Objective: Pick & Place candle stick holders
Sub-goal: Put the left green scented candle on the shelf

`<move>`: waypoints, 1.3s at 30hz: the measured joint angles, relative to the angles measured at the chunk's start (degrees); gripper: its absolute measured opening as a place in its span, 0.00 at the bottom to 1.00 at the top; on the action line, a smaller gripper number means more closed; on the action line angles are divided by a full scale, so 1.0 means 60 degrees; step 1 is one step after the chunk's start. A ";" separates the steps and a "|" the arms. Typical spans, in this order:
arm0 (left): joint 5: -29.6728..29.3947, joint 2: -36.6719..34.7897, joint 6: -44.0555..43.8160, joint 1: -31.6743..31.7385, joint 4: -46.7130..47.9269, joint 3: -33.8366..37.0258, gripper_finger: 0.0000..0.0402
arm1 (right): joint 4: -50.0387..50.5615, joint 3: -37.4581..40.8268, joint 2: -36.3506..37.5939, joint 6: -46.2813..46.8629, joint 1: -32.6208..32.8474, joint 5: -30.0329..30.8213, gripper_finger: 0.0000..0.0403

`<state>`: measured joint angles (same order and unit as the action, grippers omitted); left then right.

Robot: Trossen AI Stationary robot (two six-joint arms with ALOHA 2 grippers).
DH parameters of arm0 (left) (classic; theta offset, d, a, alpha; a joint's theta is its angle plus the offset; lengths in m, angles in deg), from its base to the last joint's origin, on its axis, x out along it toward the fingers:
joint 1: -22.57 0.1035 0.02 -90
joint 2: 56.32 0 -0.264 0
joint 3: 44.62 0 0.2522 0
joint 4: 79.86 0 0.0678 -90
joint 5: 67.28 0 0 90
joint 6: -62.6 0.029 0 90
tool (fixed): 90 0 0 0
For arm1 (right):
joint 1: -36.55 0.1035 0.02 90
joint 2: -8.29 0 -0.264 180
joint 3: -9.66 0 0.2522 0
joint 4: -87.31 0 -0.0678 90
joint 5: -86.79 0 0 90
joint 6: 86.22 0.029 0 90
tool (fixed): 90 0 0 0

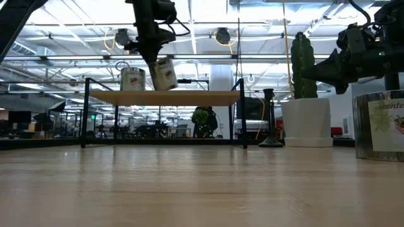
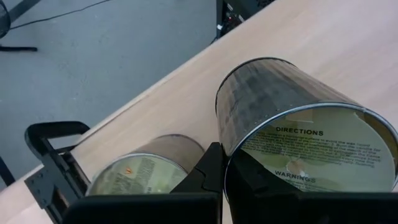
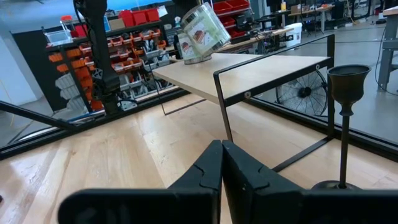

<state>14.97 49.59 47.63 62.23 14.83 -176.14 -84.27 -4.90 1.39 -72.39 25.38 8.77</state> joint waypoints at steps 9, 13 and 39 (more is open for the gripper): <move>0.0007 -0.0015 0.0323 0.0193 0.0082 0.0000 0.00 | -0.0001 -0.0003 0.0001 0.0000 0.0001 0.0000 0.01; 0.0013 -0.0015 0.0300 0.0223 0.0107 0.0000 0.00 | -0.0001 -0.0004 0.0000 0.0000 0.0001 0.0000 0.01; 0.0180 0.0433 0.0552 0.0256 0.0195 0.0000 0.00 | -0.0005 -0.0002 0.0004 0.0066 -0.0001 0.0000 0.01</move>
<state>16.05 52.19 50.94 63.77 16.00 -176.14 -84.30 -4.91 1.42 -72.00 25.38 8.77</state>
